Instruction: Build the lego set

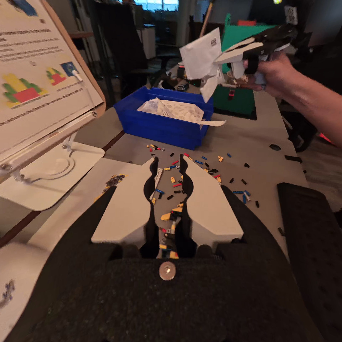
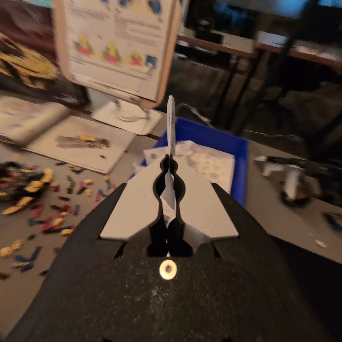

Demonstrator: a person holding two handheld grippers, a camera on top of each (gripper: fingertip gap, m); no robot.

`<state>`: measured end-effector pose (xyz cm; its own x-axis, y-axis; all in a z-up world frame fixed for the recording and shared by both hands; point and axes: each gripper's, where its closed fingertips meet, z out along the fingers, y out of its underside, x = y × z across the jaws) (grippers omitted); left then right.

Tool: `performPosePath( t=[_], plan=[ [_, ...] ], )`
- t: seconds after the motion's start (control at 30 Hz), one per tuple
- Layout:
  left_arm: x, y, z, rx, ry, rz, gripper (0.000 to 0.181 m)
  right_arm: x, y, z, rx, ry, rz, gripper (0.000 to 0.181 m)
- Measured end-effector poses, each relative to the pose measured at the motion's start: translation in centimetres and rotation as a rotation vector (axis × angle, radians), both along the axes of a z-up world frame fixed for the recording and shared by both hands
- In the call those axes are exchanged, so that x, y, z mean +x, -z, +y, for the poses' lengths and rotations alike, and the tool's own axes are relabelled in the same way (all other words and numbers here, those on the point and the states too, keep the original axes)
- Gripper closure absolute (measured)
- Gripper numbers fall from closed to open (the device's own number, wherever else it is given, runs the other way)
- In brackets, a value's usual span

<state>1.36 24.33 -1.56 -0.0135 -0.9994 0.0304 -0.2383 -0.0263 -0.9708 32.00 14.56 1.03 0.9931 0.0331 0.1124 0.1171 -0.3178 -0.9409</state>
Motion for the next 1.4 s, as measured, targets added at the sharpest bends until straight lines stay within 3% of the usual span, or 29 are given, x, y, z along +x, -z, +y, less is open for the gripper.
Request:
performPosePath(
  t=[0.03,0.07,0.13,0.23,0.33,0.43,0.5,0.6,0.7,0.8,0.9,1.03,1.17,1.3,1.4],
  plan=[
    [-1.0,-0.1,-0.2,-0.019,-0.027,-0.017,0.158,0.2,0.6,0.3,-0.066,-0.030,0.069,0.181],
    [-2.0,0.0,-0.5,-0.039,-0.046,-0.029,0.158,1.9,1.7,0.6,-0.163,0.029,0.021,0.181],
    [-3.9,0.0,-1.0,-0.058,-0.094,-0.054,0.158,5.2,0.8,1.4,-0.142,0.141,-0.286,0.181],
    [-6.3,0.2,-2.1,-0.091,-0.147,-0.093,0.158,7.3,2.3,4.1,-0.246,0.145,-0.643,0.181],
    [-7.9,0.7,-3.7,-0.071,-0.176,-0.101,0.158,7.4,4.9,7.5,-0.326,0.073,-0.863,0.181],
    [-9.4,0.7,-4.5,-0.032,-0.253,-0.110,0.158,7.5,9.5,9.1,-0.469,-0.048,-1.027,0.181],
    [-10.1,0.6,-5.5,-0.058,-0.259,-0.128,0.158,7.5,12.1,8.5,-0.533,-0.111,-0.980,0.172],
    [-11.0,0.8,-6.3,-0.088,-0.279,-0.133,0.158,6.0,12.6,6.7,-0.525,-0.146,-0.570,0.138],
    [-11.6,1.1,-6.4,-0.099,-0.289,-0.132,0.158,4.5,9.4,4.6,-0.412,-0.134,-0.214,0.131],
    [-11.6,1.4,-5.9,-0.100,-0.291,-0.121,0.158,3.4,4.5,2.5,-0.235,-0.053,-0.116,0.137],
    [-11.5,1.8,-5.4,-0.090,-0.288,-0.091,0.158,1.0,2.7,0.9,-0.179,0.016,-0.157,0.135],
    [-11.6,2.2,-5.3,-0.066,-0.287,-0.054,0.158,-1.1,5.8,-1.5,-0.259,0.056,-0.167,0.127],
    [-11.4,2.8,-5.9,-0.047,-0.271,-0.029,0.158,2.0,10.1,-1.8,-0.346,0.151,-0.225,0.125],
    [-10.8,2.5,-6.1,-0.020,-0.269,-0.011,0.158,5.0,13.1,1.0,-0.376,0.172,-0.458,0.121],
    [-10.5,1.6,-6.3,0.007,-0.284,-0.014,0.158,6.2,13.5,2.5,-0.341,0.191,-0.680,0.151]
  ],
)
